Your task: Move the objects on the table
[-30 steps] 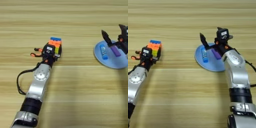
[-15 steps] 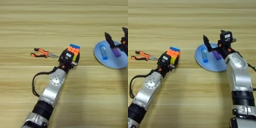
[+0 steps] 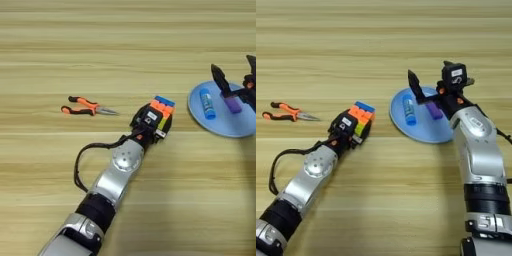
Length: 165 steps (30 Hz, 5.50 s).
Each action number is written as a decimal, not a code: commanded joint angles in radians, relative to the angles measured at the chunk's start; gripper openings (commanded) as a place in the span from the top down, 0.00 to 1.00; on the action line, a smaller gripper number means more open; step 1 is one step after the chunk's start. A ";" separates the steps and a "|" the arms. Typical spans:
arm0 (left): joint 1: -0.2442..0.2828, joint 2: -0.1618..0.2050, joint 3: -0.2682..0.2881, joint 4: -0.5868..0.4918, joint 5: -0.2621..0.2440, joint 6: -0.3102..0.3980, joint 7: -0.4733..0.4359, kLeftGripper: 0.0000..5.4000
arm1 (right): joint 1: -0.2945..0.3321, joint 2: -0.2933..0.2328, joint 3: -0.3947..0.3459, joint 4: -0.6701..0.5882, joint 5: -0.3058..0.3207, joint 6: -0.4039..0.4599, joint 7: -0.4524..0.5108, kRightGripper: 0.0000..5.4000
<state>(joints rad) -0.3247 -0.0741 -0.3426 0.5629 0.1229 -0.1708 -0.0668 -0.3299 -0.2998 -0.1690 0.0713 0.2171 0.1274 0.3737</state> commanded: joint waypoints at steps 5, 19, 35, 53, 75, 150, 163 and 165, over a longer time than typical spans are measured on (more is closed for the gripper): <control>-0.036 -0.098 -0.046 0.148 0.024 -0.033 0.003 0.39 | 0.012 -0.002 0.001 -0.028 0.009 0.019 -0.015 0.00; -0.050 -0.092 -0.050 0.187 0.034 -0.053 0.013 0.17 | 0.009 0.002 0.010 -0.012 0.010 0.014 -0.015 0.00; 0.006 -0.060 -0.045 0.012 0.033 -0.017 -0.001 0.01 | 0.005 0.001 0.014 -0.008 0.011 0.015 -0.013 0.00; 0.099 -0.008 -0.062 -0.343 0.005 0.130 -0.041 0.01 | 0.006 -0.001 0.014 0.001 0.011 0.010 -0.008 0.00; -0.087 0.109 0.225 -0.245 -0.016 0.165 0.007 0.01 | 0.006 0.015 0.028 0.000 0.009 0.007 -0.016 0.00; -0.338 0.550 0.011 0.622 0.320 0.103 -0.094 0.01 | -0.004 0.076 0.033 -0.038 0.049 0.038 -0.063 0.00; -0.134 0.676 0.002 0.228 0.303 0.151 -0.288 0.01 | -0.020 0.083 0.020 -0.025 0.071 0.040 -0.077 0.00; -0.102 0.687 0.004 0.172 0.291 0.163 -0.324 0.01 | -0.021 0.084 0.016 -0.025 0.073 0.042 -0.079 0.00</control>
<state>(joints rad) -0.5638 0.5944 -0.3087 0.7413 0.4136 -0.0739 -0.2752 -0.3312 -0.2200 -0.1436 0.0428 0.2799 0.1474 0.3046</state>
